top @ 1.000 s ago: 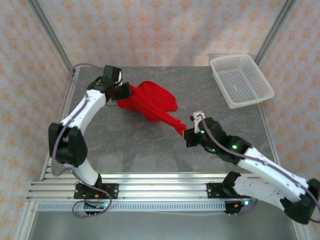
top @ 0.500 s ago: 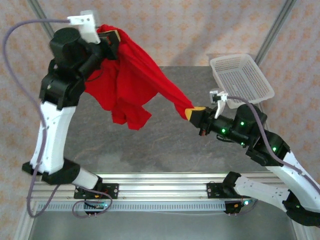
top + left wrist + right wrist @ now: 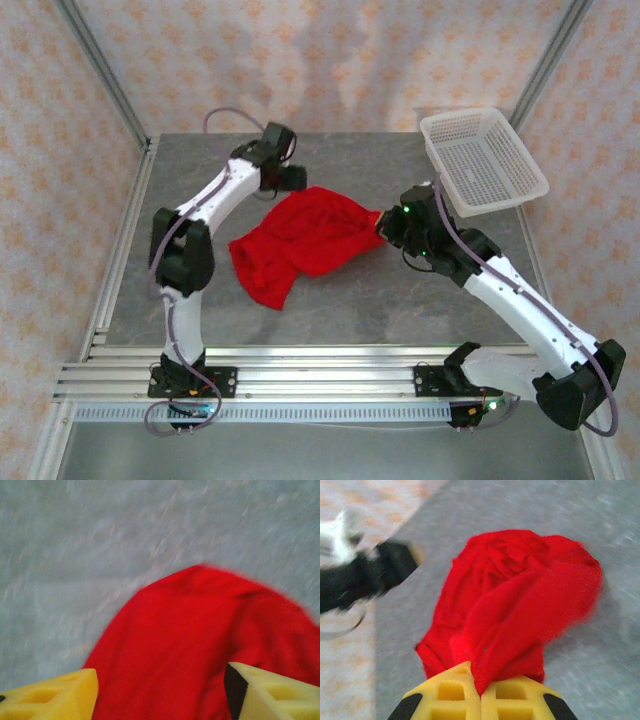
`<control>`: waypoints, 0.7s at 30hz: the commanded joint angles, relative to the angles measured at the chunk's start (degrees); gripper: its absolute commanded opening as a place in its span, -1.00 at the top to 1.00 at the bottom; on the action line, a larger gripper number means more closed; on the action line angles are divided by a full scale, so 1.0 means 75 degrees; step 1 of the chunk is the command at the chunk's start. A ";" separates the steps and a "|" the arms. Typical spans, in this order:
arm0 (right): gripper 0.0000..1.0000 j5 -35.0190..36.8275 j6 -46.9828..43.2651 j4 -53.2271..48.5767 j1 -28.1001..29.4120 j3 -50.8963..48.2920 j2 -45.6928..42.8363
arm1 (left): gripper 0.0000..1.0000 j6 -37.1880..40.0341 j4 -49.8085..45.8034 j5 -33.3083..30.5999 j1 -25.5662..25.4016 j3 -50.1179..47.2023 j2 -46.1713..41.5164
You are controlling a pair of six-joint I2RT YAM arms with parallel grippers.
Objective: Fold the inside-out t-shirt
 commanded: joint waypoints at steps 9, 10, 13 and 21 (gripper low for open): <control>1.00 0.0152 0.0189 -0.0382 -0.0203 -0.0115 -0.0333 | 0.29 -0.2511 0.0230 -0.2011 -0.1146 -0.5879 -0.5655; 1.00 0.0176 0.0130 -0.0453 -0.0203 -0.0086 -0.0341 | 0.33 -0.2424 0.0348 -0.1852 -0.1150 -0.6074 -0.5677; 1.00 0.0237 0.0055 -0.0505 -0.0203 -0.0093 -0.0367 | 0.37 -0.2087 0.0659 -0.1365 -0.1154 -0.6227 -0.5354; 1.00 0.0186 -0.0013 -0.0459 -0.0203 -0.0171 -0.0368 | 0.12 -0.1046 0.1236 -0.1631 -0.1230 -0.5643 -0.3431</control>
